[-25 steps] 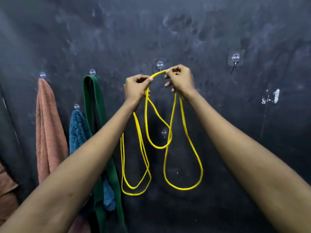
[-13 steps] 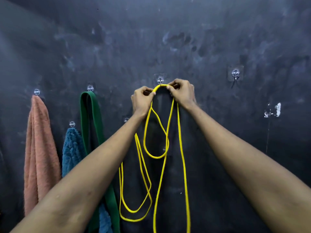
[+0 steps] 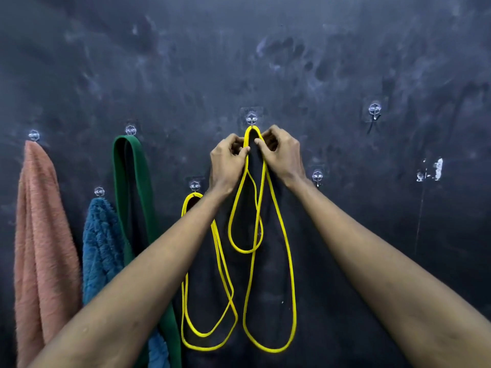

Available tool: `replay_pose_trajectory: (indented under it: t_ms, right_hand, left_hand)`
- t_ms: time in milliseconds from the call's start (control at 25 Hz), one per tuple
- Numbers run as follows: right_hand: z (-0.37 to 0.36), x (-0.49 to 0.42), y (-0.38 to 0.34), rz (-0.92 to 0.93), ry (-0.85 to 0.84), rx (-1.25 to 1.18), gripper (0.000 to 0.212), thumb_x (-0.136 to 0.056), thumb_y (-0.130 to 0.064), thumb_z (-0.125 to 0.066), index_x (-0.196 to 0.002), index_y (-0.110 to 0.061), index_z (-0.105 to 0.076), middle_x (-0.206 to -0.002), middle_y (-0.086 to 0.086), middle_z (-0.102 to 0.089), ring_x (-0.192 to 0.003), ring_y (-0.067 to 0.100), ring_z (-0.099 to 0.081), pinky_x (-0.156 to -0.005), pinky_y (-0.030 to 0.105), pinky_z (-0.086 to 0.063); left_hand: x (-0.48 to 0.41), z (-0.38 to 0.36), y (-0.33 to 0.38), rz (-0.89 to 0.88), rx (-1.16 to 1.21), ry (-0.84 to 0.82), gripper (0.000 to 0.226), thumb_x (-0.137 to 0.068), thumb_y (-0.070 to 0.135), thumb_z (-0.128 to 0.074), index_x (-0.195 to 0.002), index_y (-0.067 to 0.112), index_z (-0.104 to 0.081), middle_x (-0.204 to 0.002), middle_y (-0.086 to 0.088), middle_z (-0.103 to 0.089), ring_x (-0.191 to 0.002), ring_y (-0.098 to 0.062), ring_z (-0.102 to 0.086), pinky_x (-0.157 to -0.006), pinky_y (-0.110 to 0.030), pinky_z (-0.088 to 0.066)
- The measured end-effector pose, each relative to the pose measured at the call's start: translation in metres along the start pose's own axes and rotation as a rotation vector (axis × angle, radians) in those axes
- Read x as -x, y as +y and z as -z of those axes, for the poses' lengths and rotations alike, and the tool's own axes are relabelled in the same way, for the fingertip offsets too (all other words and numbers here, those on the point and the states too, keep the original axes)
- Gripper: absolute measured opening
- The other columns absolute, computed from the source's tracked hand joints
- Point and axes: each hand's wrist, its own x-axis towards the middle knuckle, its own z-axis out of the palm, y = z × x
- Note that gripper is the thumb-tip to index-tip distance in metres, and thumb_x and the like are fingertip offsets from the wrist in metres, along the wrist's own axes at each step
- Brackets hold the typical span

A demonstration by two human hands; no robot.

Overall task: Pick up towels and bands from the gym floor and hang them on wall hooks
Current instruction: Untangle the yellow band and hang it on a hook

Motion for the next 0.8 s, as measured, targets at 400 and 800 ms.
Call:
replay_pose_trajectory:
  t_ms: [400,800]
  right_hand:
    - [0.005,0.001,-0.008,-0.255,0.010,-0.150,0.019,-0.085,-0.032,-0.071,-0.095,-0.016,-0.069,-0.081,-0.009,-0.070,-0.074,0.002,-0.064,-0.066,0.005,-0.046]
    - [0.023,0.028,-0.015,-0.293,-0.060,-0.006,0.015,-0.091,-0.028,-0.062,-0.096,-0.015,-0.068,-0.088,-0.007,-0.071,-0.079,0.008,-0.064,-0.070,0.012,-0.044]
  left_hand:
    - [0.007,0.009,-0.004,0.054,-0.010,0.010,0.027,-0.082,0.033,-0.068,-0.109,0.033,-0.066,-0.089,0.004,-0.064,-0.082,-0.009,-0.061,-0.080,-0.026,-0.049]
    - [0.027,0.019,-0.015,0.102,0.028,-0.064,0.040,-0.087,0.031,-0.067,-0.125,0.024,-0.058,-0.108,-0.001,-0.052,-0.094,-0.016,-0.058,-0.091,-0.029,-0.046]
